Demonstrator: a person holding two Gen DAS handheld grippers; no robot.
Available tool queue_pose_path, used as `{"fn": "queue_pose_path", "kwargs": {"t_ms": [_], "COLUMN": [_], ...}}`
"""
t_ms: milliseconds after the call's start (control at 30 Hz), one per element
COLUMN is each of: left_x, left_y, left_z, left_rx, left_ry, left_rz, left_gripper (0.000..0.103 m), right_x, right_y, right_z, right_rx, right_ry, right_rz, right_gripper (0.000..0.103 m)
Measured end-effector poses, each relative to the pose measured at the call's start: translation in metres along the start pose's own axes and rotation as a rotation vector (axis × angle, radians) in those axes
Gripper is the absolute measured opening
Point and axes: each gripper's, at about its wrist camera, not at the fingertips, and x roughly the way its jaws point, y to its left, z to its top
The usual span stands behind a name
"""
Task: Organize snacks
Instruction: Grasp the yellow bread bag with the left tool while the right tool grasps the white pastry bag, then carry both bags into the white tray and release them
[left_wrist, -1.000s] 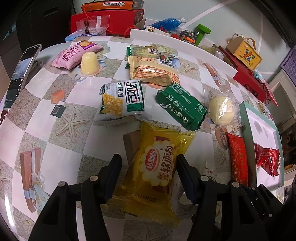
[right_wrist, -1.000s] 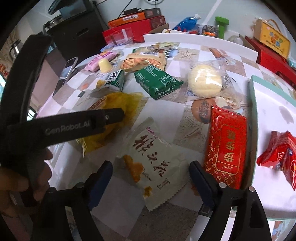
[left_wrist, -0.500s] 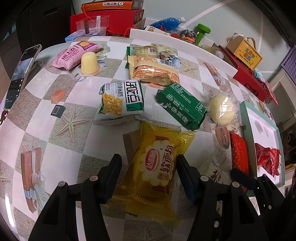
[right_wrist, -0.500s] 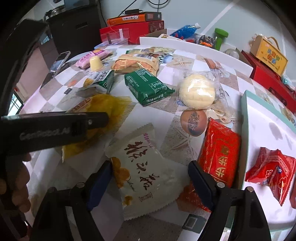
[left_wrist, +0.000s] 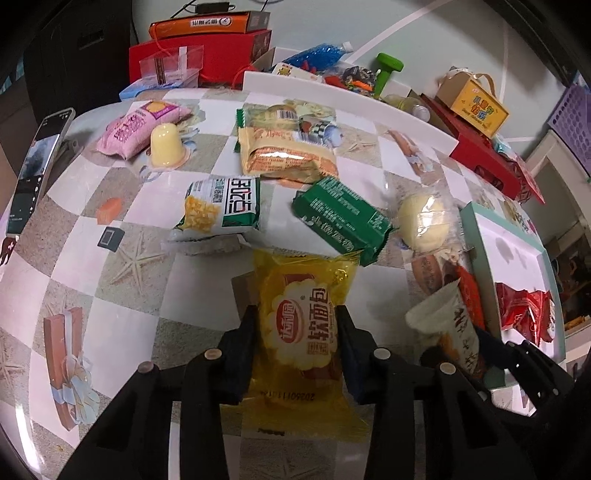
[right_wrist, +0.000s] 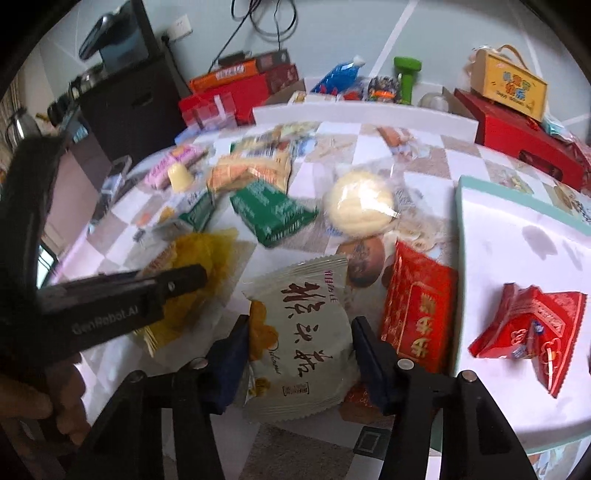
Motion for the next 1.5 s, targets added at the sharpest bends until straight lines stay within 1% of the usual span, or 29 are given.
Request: {"fn": "queue_pose_path", "kwargs": {"t_ms": [167, 267, 367, 500, 633, 700, 833, 967, 1133, 1300, 1400, 1433, 1467, 1500], "left_x": [-0.019, -0.033, -0.041, -0.050, -0.049, -0.046, -0.039, -0.024, 0.006, 0.042, 0.056, 0.061, 0.064, 0.064], "left_y": [-0.008, -0.015, -0.024, -0.036, -0.058, -0.075, -0.110, -0.149, -0.195, -0.233, -0.247, -0.251, -0.253, -0.255], "left_z": [0.004, 0.007, 0.009, 0.012, 0.022, 0.029, 0.038, 0.048, 0.061, 0.068, 0.067, 0.067, 0.067, 0.066], "left_rx": [0.018, 0.033, 0.056, 0.078, 0.122, 0.163, 0.224, 0.304, 0.381, 0.437, 0.453, 0.451, 0.450, 0.447], "left_ry": [-0.058, -0.109, -0.136, -0.174, -0.179, -0.185, -0.177, -0.155, -0.108, -0.047, -0.024, -0.015, -0.004, 0.006], "left_rz": [-0.032, -0.047, -0.063, -0.079, -0.087, -0.096, -0.154, -0.190, -0.211, -0.212, -0.217, -0.229, -0.239, -0.248], "left_gripper": [0.041, 0.041, 0.041, 0.041, 0.041, 0.041, 0.041, 0.041, 0.041, 0.041, 0.041, 0.042, 0.048, 0.059], "right_x": [-0.028, -0.043, -0.055, -0.071, -0.090, -0.098, -0.109, -0.115, -0.109, -0.097, -0.088, -0.087, -0.086, -0.085], "right_y": [-0.010, -0.019, -0.031, -0.051, -0.078, -0.094, -0.131, -0.167, -0.202, -0.219, -0.228, -0.228, -0.229, -0.229], "right_z": [0.009, 0.012, 0.014, 0.017, 0.018, 0.017, 0.012, 0.010, 0.007, 0.001, 0.001, 0.001, 0.002, 0.002], "right_rx": [0.063, 0.103, 0.148, 0.213, 0.272, 0.312, 0.397, 0.469, 0.533, 0.570, 0.577, 0.576, 0.576, 0.577], "right_ry": [-0.108, -0.164, -0.215, -0.270, -0.318, -0.332, -0.330, -0.333, -0.310, -0.281, -0.261, -0.258, -0.258, -0.256], "right_rz": [0.029, 0.020, 0.007, -0.044, -0.150, -0.199, -0.320, -0.385, -0.429, -0.435, -0.434, -0.436, -0.440, -0.452], "right_gripper": [0.057, 0.057, 0.057, 0.057, 0.057, 0.057, 0.057, 0.057, 0.057, 0.057, 0.058, 0.060, 0.062, 0.064]}}
